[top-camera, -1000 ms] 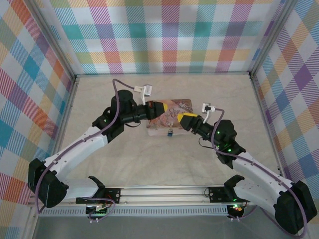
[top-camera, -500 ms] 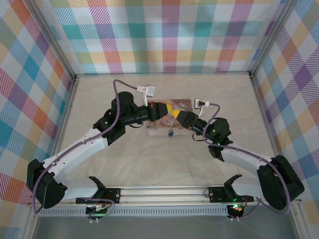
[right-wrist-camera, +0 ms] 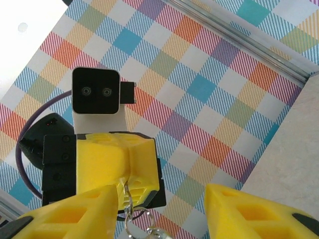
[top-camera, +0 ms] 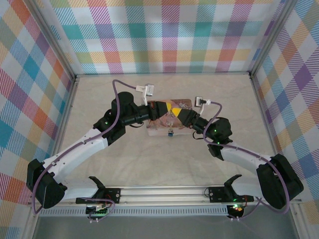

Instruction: Unlock the padlock with the key

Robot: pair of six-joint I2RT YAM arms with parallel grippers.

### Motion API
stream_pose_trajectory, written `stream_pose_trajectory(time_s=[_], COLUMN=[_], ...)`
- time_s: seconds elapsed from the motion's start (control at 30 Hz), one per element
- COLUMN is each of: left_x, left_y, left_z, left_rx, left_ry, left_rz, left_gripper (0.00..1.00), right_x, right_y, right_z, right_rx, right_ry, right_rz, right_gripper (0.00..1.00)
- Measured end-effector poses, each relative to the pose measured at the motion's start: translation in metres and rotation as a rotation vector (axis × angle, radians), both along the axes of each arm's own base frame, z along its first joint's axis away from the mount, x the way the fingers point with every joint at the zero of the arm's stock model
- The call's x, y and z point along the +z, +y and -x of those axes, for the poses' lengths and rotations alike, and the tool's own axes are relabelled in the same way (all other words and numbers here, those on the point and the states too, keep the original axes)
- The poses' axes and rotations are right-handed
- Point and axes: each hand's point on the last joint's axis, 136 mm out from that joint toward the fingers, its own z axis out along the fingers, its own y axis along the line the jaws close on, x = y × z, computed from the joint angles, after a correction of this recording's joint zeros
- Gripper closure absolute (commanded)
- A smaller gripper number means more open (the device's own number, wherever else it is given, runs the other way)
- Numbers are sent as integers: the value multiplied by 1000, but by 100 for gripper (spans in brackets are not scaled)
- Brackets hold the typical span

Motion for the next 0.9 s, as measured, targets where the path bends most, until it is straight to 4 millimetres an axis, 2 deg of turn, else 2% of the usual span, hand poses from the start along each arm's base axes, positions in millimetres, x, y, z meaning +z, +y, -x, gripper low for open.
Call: stream_pose_trajectory(time_s=[0.37,0.5,0.77,0.9], left_x=[-1,-6,-8,-9], left_y=[1,0,3,4], left_z=[-2,-2,-7,-8], left_rx=[17,17,50,58], left_ry=[2,17,19,19], left_rz=[5,1,-4,-5], left_gripper=[100,100,100,100], right_x=[12,16,13,12], right_y=[4,7,11,12], right_z=[6,8,4,3], right_rx=[26,40,45,46], right_ry=[-34,-42,-35,-31], right_rz=[-16,-21,-20,-19], right_gripper=[67,68,68,63])
